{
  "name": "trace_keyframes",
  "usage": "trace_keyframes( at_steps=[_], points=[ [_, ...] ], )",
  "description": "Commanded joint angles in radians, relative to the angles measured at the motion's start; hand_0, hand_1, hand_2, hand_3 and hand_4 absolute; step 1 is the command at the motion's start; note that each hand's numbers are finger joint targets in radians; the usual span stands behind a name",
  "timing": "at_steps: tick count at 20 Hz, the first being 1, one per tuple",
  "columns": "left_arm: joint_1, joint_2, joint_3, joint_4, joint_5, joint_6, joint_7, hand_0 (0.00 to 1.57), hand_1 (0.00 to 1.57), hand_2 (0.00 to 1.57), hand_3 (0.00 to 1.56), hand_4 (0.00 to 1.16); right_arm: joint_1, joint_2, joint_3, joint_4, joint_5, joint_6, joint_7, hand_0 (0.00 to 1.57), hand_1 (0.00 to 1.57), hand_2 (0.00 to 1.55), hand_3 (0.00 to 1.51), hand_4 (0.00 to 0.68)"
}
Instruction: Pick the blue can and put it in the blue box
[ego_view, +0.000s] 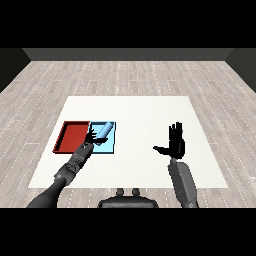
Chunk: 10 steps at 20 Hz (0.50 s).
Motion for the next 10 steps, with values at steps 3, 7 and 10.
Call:
trace_keyframes(
  at_steps=[3, 7, 10],
  points=[
    [-0.042, 0.004, 0.005, 0.032, -0.030, -0.001, 0.040, 0.00, 0.00, 0.00, 0.00, 0.00, 0.052, 0.000, -0.014, -0.005, -0.023, 0.060, -0.035, 0.00, 0.00, 0.00, 0.00, 0.000],
    [0.017, 0.002, 0.093, -0.094, 0.051, 0.089, -0.208, 0.00, 0.00, 0.00, 0.00, 0.00, 0.002, -0.004, -0.015, 0.011, -0.012, 0.039, -0.006, 0.00, 0.00, 0.00, 0.00, 0.000],
    [-0.021, 0.047, 0.109, -0.136, 0.050, 0.032, -0.270, 0.00, 0.00, 0.00, 0.00, 0.00, -0.005, -0.008, 0.028, -0.013, 0.027, 0.033, 0.018, 0.00, 0.00, 0.00, 0.00, 0.000]
  ],
)
